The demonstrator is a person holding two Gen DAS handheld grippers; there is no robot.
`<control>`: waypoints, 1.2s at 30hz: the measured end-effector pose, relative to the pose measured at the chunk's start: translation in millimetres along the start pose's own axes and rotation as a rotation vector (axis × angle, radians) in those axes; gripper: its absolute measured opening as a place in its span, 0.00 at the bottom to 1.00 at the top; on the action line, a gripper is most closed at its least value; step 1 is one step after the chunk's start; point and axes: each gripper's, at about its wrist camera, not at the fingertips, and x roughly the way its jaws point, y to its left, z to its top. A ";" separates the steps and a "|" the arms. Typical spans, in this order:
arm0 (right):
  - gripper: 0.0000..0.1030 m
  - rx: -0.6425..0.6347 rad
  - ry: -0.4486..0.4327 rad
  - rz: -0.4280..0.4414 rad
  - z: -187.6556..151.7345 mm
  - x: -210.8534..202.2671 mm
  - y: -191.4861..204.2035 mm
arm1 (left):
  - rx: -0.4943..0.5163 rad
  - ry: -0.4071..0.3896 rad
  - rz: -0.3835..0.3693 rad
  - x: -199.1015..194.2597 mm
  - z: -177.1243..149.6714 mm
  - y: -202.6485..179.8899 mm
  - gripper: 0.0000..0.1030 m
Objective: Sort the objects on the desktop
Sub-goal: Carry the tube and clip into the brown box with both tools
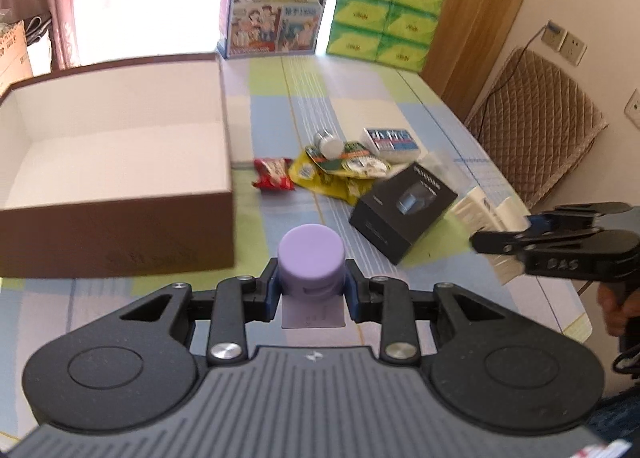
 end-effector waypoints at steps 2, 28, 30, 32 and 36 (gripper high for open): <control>0.38 -0.016 -0.010 0.018 6.8 4.5 14.5 | -0.003 -0.024 0.000 -11.5 4.1 10.2 0.26; 0.38 -0.226 -0.207 0.244 144.9 87.9 189.4 | -0.099 -0.146 0.189 -46.4 90.5 195.8 0.26; 0.38 -0.225 -0.188 0.239 147.1 103.8 194.8 | -0.100 -0.094 0.203 -30.8 86.5 209.8 0.26; 0.38 -0.225 -0.160 0.235 147.9 120.5 197.2 | -0.102 -0.034 0.218 -13.6 84.8 221.5 0.26; 0.38 -0.240 -0.096 0.234 144.6 150.4 205.5 | -0.097 0.084 0.220 14.2 79.3 238.1 0.26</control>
